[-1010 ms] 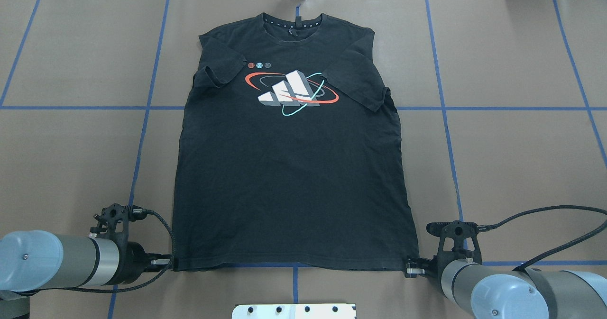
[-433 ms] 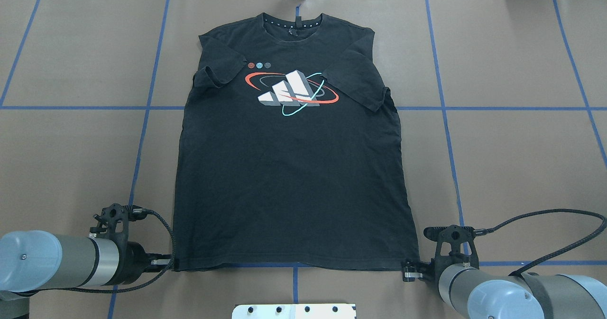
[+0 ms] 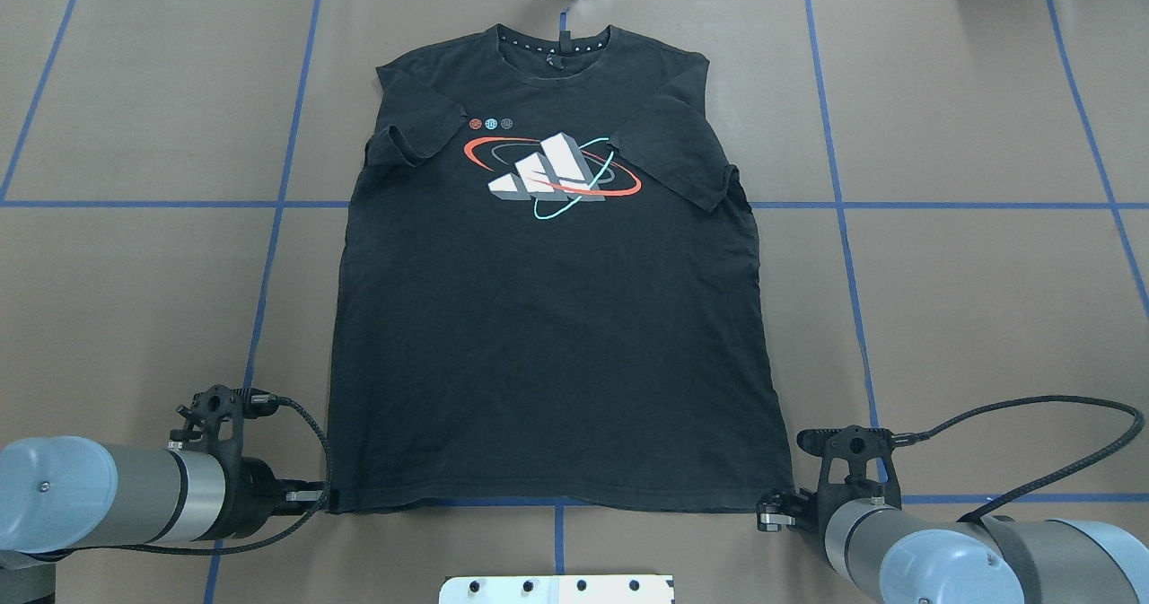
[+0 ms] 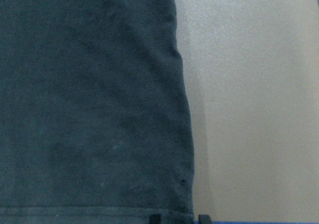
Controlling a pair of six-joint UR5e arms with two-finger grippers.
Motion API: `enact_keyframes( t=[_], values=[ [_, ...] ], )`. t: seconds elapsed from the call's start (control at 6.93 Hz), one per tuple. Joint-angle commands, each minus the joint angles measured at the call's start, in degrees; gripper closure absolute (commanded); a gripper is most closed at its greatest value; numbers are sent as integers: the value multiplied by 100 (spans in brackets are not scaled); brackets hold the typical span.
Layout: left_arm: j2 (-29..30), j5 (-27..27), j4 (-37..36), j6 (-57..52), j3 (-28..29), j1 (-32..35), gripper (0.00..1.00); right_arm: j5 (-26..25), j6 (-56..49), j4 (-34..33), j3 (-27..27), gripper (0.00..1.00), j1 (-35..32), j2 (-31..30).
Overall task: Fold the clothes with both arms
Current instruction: 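Grasp the hem corners with both grippers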
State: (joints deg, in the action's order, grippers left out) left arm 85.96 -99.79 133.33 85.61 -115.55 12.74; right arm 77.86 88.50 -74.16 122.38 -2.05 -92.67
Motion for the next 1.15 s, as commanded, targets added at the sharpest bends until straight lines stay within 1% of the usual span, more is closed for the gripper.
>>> enact_keyframes(
  t=[0.0, 0.29, 0.43, 0.72, 0.87, 1.01],
  values=[
    [0, 3, 0, 0, -3, 0, 100, 1, 0, -2, -4, 74, -15, 30],
    [0, 3, 0, 0, -3, 0, 100, 1, 0, -2, -13, 73, -15, 21],
    [0, 3, 0, 0, -3, 0, 100, 1, 0, -2, -39, 68, -15, 21],
    [26, 3, 0, 0, -3, 0, 100, 1, 0, -11, -66, 69, -15, 21],
    [26, 3, 0, 0, -3, 0, 100, -8, 0, -11, -66, 78, -15, 30],
    [26, 3, 0, 0, -3, 0, 100, -8, 18, -11, -66, 100, -15, 30]
  ],
)
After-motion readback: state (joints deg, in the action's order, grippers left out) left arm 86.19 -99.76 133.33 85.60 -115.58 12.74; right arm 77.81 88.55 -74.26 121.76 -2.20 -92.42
